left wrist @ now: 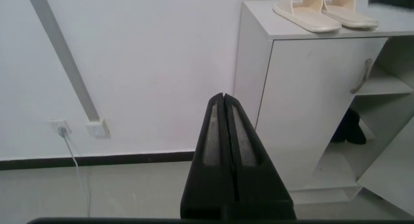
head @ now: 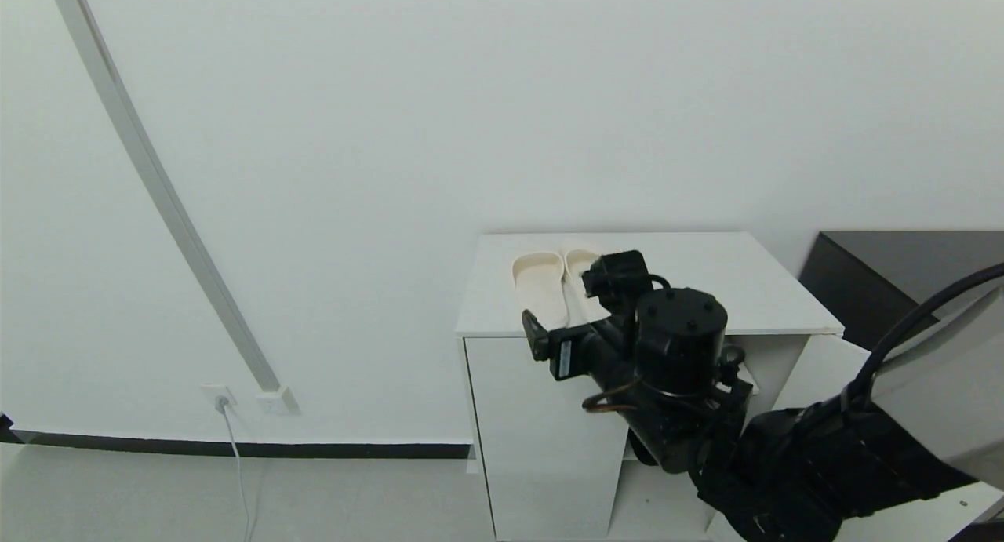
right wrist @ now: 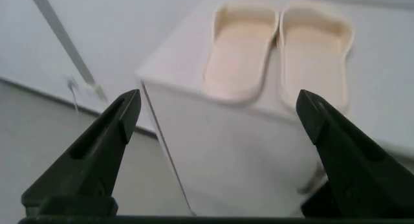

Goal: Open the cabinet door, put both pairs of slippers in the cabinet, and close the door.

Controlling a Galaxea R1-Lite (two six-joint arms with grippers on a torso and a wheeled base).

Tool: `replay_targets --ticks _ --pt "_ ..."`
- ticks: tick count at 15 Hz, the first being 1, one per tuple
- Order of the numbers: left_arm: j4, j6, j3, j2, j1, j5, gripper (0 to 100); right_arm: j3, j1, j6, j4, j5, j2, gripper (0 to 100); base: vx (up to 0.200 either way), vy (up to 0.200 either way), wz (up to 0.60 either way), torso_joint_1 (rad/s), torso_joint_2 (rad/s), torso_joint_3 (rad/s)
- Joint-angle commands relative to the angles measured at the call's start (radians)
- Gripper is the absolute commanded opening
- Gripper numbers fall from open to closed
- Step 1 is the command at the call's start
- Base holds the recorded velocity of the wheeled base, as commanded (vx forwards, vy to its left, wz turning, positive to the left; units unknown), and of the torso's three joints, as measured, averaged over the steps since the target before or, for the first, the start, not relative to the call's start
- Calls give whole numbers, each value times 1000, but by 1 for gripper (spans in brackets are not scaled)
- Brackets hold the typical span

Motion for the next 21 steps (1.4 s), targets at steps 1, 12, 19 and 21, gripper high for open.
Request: replay_targets --ticks 1,12,19,21 --pt "0 0 0 1 1 0 0 -114 -55 0 15 -12 18 100 0 0 0 0 0 0" --pt "0 0 0 1 1 0 0 -92 -25 63 296 -73 -6 100 73 0 0 -2 0 0" --pt "0 -2 0 1 1 0 0 -115 -28 132 394 -67 37 100 200 0 0 6 0 1" --pt "0 -2 0 1 1 0 0 -146 -49 141 423 -24 49 100 0 0 0 0 0 0"
